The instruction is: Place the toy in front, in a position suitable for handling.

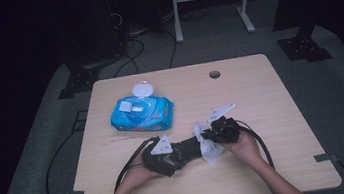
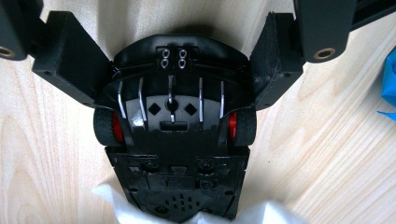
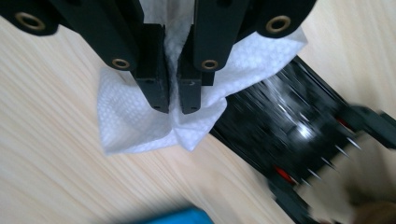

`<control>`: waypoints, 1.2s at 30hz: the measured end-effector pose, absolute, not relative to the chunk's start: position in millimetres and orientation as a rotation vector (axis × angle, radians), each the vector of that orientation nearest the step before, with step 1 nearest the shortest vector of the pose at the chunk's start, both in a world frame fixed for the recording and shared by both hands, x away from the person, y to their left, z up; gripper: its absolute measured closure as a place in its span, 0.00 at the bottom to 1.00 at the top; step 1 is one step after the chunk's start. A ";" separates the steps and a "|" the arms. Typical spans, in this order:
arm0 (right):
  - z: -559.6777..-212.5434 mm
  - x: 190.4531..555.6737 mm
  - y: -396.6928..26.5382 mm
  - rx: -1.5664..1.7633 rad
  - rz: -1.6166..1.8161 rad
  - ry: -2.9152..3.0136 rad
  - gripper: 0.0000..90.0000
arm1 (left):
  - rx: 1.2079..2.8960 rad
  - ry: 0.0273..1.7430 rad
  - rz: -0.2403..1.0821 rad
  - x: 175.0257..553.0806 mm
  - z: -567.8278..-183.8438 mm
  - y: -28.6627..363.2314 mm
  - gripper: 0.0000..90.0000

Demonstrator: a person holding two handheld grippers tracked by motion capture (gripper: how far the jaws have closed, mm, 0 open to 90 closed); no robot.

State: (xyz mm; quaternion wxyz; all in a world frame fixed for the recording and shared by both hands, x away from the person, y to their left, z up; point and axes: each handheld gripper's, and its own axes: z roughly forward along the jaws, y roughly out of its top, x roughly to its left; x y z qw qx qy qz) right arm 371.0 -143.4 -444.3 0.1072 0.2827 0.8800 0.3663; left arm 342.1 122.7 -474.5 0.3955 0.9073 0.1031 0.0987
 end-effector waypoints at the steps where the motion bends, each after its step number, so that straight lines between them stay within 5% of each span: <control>1: -444.3 371.0 -143.4 0.832 1.078 2.590 0.93 | 2.305 0.260 0.254 342.1 -473.8 122.4 0.27; 12: -446.9 373.7 -158.7 0.881 1.084 2.604 0.93 | 2.302 0.277 0.240 344.1 -474.4 123.0 0.26; 22: -446.7 338.2 -166.3 0.786 1.081 2.651 0.93 | 2.320 0.279 0.251 344.2 -475.8 121.6 0.26; 36: -446.5 379.1 -150.2 0.887 1.177 2.587 0.93 | 2.307 0.273 0.238 346.0 -476.2 123.1 0.27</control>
